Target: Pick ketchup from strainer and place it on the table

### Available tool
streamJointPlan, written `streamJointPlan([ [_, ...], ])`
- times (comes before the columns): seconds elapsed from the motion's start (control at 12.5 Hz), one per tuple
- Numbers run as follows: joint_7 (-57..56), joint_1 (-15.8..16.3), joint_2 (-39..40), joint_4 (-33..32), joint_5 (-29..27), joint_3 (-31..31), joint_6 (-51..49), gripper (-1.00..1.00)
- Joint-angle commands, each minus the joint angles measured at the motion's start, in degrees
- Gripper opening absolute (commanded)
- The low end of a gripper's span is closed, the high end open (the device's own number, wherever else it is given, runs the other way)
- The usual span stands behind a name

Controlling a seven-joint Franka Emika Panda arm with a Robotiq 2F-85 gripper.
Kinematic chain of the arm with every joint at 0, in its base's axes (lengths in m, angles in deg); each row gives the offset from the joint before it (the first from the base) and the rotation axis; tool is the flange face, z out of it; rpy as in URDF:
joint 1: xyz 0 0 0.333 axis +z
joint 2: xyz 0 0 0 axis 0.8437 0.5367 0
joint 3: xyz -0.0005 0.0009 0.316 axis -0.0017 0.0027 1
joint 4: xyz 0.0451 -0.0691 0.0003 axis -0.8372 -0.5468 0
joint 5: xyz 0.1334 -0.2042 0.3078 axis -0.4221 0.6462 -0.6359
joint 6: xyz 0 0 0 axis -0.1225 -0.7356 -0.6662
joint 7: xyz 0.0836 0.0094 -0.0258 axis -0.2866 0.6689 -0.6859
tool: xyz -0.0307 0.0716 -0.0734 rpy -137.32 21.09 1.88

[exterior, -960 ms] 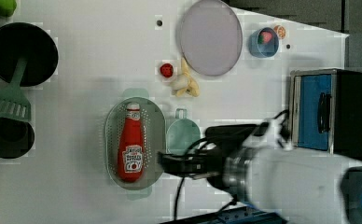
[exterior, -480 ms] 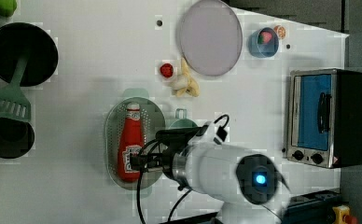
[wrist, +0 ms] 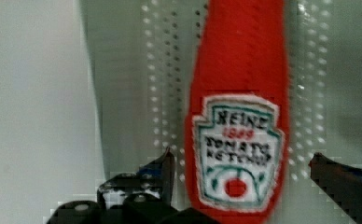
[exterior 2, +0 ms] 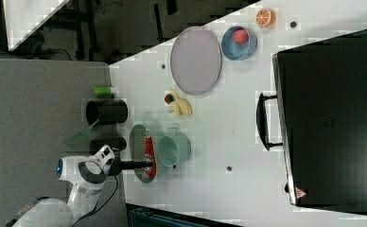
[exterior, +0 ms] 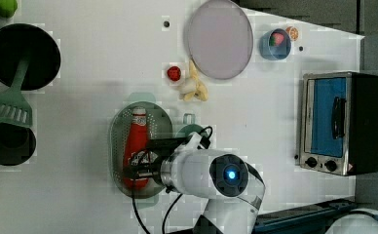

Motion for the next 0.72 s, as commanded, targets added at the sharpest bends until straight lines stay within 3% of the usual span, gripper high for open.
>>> streamJointPlan([
  [0.08, 8.7, 0.9, 0.5, 1.0, 3.6, -1.9, 2.8, 1.0],
  [0.4, 9.7, 2.4, 4.4, 2.4, 6.3, -3.9, 3.6, 1.0],
  [0.48, 9.7, 2.9, 5.0, 2.7, 6.5, -4.5, 3.6, 0.91],
  [0.72, 9.7, 3.7, 5.2, 3.1, 6.6, -5.0, 4.4, 0.21],
])
